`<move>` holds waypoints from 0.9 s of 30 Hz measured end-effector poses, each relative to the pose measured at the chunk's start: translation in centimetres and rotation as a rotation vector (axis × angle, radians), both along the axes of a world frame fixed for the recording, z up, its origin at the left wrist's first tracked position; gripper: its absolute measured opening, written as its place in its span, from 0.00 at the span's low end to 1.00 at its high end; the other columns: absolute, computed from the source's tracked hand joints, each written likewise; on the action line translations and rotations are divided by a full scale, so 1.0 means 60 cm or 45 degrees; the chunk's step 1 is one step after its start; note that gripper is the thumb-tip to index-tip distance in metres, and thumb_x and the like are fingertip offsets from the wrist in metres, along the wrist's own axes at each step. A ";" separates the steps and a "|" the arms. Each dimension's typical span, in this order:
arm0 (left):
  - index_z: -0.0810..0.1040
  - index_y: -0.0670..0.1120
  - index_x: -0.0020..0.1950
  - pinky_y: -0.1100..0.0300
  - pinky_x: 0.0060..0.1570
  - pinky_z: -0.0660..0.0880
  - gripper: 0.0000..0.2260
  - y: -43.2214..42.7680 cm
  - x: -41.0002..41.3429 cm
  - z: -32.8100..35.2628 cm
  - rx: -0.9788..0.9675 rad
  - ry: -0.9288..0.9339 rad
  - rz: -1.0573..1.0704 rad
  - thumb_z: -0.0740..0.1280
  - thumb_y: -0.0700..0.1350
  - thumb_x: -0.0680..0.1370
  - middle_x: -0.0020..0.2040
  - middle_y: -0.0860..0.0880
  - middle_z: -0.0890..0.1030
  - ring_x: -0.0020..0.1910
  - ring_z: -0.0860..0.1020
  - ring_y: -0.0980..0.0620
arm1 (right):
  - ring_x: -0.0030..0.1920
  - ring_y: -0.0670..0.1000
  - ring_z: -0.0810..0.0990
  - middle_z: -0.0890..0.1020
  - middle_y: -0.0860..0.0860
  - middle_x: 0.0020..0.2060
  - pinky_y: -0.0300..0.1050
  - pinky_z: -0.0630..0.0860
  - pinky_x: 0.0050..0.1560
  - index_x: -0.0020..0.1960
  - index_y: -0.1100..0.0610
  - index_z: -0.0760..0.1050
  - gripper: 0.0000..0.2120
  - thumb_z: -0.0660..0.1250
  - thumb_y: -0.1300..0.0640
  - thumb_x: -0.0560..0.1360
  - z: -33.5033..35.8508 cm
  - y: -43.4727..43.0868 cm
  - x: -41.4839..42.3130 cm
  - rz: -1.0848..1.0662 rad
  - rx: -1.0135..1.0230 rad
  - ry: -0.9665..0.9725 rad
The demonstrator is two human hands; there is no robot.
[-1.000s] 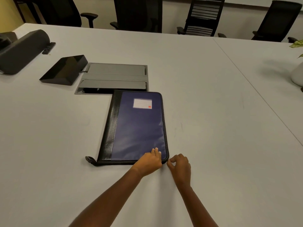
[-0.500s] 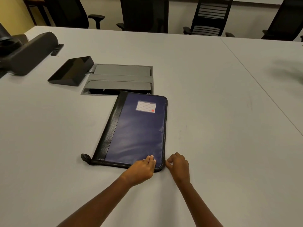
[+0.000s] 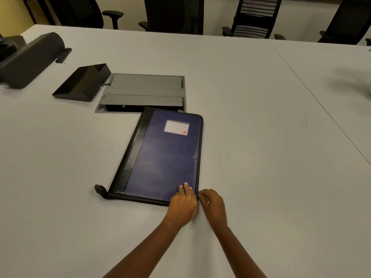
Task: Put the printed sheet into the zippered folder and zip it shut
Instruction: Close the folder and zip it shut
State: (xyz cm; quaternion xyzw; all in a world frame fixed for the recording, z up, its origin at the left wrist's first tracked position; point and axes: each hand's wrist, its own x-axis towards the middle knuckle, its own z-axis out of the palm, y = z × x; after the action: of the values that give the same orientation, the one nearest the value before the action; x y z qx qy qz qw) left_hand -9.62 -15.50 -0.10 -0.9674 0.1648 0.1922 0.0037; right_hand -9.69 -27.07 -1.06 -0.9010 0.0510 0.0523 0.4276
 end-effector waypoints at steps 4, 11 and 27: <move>0.55 0.31 0.71 0.41 0.61 0.71 0.21 -0.014 0.014 0.004 0.116 0.042 -0.051 0.54 0.36 0.80 0.73 0.28 0.55 0.71 0.59 0.31 | 0.41 0.49 0.75 0.81 0.60 0.43 0.33 0.69 0.42 0.47 0.63 0.78 0.06 0.63 0.64 0.74 -0.007 0.008 -0.011 -0.044 0.018 -0.024; 0.57 0.30 0.70 0.39 0.64 0.68 0.21 -0.010 0.014 0.007 0.130 0.055 -0.208 0.57 0.32 0.78 0.71 0.26 0.56 0.71 0.58 0.28 | 0.41 0.53 0.77 0.82 0.60 0.41 0.39 0.71 0.42 0.44 0.63 0.78 0.05 0.65 0.63 0.73 -0.009 0.008 -0.010 -0.116 0.001 -0.065; 0.55 0.30 0.71 0.41 0.65 0.67 0.21 0.011 0.017 0.013 0.129 0.007 -0.284 0.55 0.32 0.79 0.71 0.26 0.57 0.70 0.62 0.30 | 0.40 0.55 0.80 0.83 0.61 0.41 0.40 0.74 0.42 0.44 0.65 0.79 0.05 0.66 0.62 0.73 -0.003 0.018 0.011 -0.175 0.119 -0.018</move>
State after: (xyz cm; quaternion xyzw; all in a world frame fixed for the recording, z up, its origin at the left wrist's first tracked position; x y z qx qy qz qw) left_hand -8.60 -14.87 0.70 -0.9411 0.2614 0.2013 0.0737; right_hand -9.02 -26.01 -1.22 -0.8748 0.1072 0.0190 0.4722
